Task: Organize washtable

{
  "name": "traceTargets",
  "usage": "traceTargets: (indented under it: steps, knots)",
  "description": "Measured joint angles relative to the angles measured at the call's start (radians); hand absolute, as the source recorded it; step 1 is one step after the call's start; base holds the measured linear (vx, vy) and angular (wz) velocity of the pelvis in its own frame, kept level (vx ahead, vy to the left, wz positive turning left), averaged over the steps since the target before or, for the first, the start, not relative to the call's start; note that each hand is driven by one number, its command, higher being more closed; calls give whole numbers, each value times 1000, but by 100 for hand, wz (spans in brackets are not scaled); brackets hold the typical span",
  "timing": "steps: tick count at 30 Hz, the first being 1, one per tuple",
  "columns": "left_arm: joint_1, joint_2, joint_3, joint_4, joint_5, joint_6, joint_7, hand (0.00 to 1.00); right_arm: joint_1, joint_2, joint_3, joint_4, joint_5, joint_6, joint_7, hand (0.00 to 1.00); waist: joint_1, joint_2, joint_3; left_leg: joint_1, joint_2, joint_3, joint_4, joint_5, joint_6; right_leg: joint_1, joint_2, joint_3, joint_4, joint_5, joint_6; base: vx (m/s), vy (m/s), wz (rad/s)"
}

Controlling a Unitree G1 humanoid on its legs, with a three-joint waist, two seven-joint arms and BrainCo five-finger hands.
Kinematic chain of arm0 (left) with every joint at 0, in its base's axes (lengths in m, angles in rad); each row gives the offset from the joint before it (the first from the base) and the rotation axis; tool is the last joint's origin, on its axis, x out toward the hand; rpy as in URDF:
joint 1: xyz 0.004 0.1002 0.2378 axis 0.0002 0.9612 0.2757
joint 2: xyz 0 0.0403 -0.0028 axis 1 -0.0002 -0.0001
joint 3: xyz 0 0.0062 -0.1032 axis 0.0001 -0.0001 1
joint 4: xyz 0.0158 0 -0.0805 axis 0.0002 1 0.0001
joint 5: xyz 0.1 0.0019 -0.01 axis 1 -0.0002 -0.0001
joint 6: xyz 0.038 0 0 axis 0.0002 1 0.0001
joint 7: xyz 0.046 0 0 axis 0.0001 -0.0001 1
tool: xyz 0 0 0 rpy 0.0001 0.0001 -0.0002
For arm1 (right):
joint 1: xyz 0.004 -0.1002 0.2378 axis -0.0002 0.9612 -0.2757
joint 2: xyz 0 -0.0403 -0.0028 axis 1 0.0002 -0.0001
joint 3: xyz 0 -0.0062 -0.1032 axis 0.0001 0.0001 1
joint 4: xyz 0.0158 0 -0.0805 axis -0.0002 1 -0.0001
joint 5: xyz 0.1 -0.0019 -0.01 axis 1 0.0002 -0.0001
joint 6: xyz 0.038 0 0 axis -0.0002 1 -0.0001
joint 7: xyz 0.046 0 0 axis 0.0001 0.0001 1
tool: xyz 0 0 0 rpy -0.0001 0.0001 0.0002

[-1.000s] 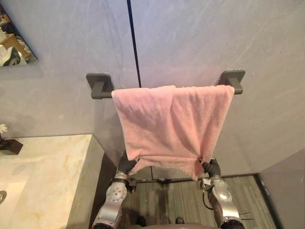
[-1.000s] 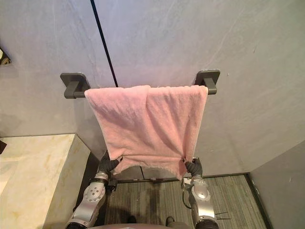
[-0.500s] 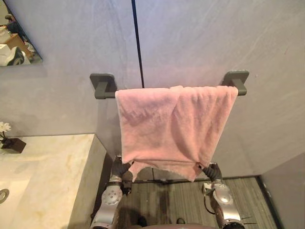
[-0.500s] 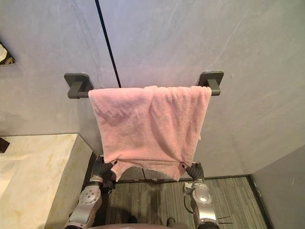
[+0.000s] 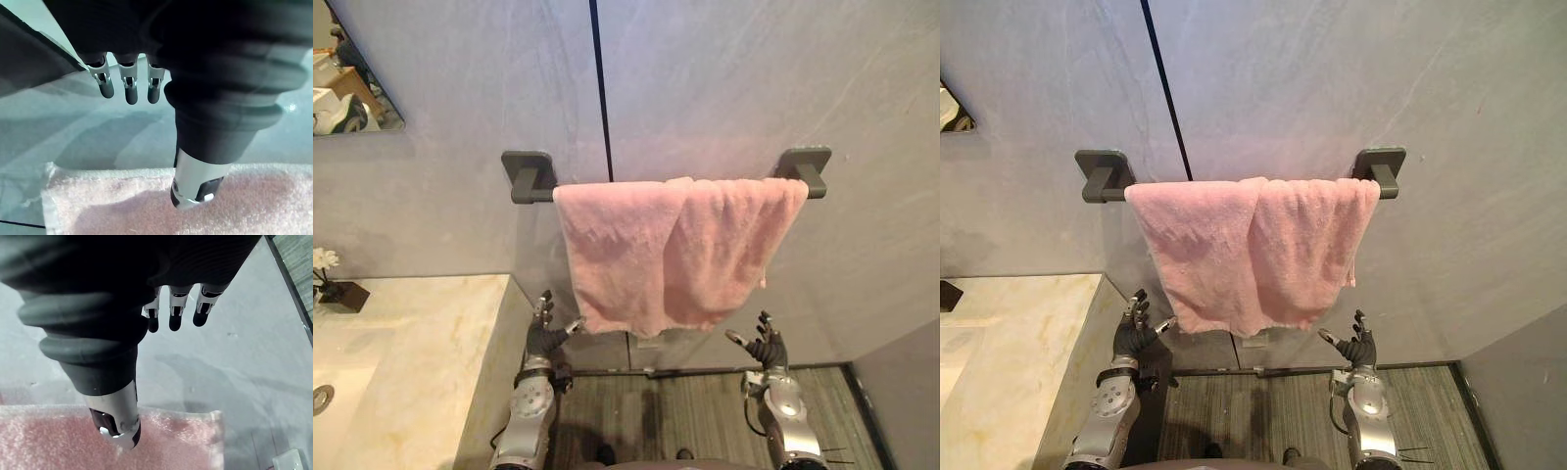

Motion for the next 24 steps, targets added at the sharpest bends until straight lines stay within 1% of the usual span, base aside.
traceTargets:
  steps: [5, 6, 9, 11, 12, 13, 16, 18, 20, 21, 22, 23, 24]
  knots:
    - [30, 1, 80, -56, -2, 0, 21, 0, 33, 0, -80, -128, 0, -1, -36, 0, 0, -2, 1, -1, 0, 0, 0, -1, 1, 0, -1, 4, 0, 0, 0, 0, 0, 0]
    - [41, 0, 103, -97, -9, 0, 24, 0, 37, 1, -110, -184, -2, -1, -43, 0, 3, -3, 1, -2, 0, 0, 0, -1, 1, 0, -2, 3, 0, -1, 1, 0, 0, 0]
    - [71, -10, 121, -226, -23, -3, 22, 0, 40, 0, -161, -371, -30, -6, -67, 0, -1, -5, 0, -3, 0, 2, 0, -2, 2, 0, -3, 4, 1, -1, 1, -2, -1, -1]
    - [73, -30, 146, -320, -42, -8, 40, 0, 40, -1, -178, -487, -38, -13, -78, 0, -1, -8, 0, -4, 1, 3, 0, -2, 2, 0, -3, 3, 1, -1, 1, 0, 0, 0]
    - [74, -39, 160, -366, -43, -15, 46, 0, 40, -2, -183, -536, -43, -15, -78, 0, -1, -9, 0, -4, 1, 3, 0, -2, 2, 0, -3, 3, 1, -1, 1, 0, 0, 0]
    - [77, -42, 175, -438, -48, -29, 61, 0, 39, -4, -183, -607, -52, -31, -79, 0, -1, -9, 0, -4, 1, 3, 0, -2, 2, 1, -3, 3, 2, -1, 1, 0, 0, 0]
    - [77, -38, 190, -610, -60, -73, 75, 0, 24, -19, -167, -768, -56, -70, -75, 0, 2, -9, 0, -3, 1, 3, 0, -2, 2, 1, -3, 3, 3, -1, 1, 0, 0, 0]
    - [75, -21, 178, -703, -76, -99, 83, 0, -2, -46, -123, -863, -56, -96, -74, 0, 2, -9, 0, -1, 0, 5, 0, -2, 2, 1, -4, 4, 5, -1, 1, 0, 0, -2]
    - [59, 29, 125, -785, -88, -136, 80, 0, -64, -98, -32, -955, -19, -149, -50, 0, 3, -9, 0, 3, 0, 7, 0, -2, 3, 2, -4, 5, 9, -1, 1, 0, 0, -2]
    - [48, 48, 96, -803, -99, -146, 79, 0, -91, -118, 12, -973, 12, -170, -34, 0, 4, -9, -1, 3, 0, 7, 0, -2, 3, 2, -4, 5, 10, -1, 2, 0, 0, 0]
    - [25, 79, 46, -826, -117, -157, 79, 0, -139, -146, 79, -992, 40, -191, -20, 0, 5, -9, -3, 4, 0, 8, 0, -2, 3, 2, -4, 5, 11, -1, 2, 0, 0, 0]
    - [8, 96, 19, -833, -120, -160, 76, 0, -163, -160, 116, -996, 62, -203, -8, 0, 7, -9, -4, 5, 0, 8, 0, -2, 3, 2, -4, 5, 13, -1, 2, 0, 0, 0]
    - [-33, 140, -61, -845, -137, -168, 55, 0, -220, -193, 217, -995, 109, -220, 22, 0, 11, -11, -8, 6, 0, 8, 0, -2, 3, 2, -3, 5, 15, -1, 2, 0, 0, 0]
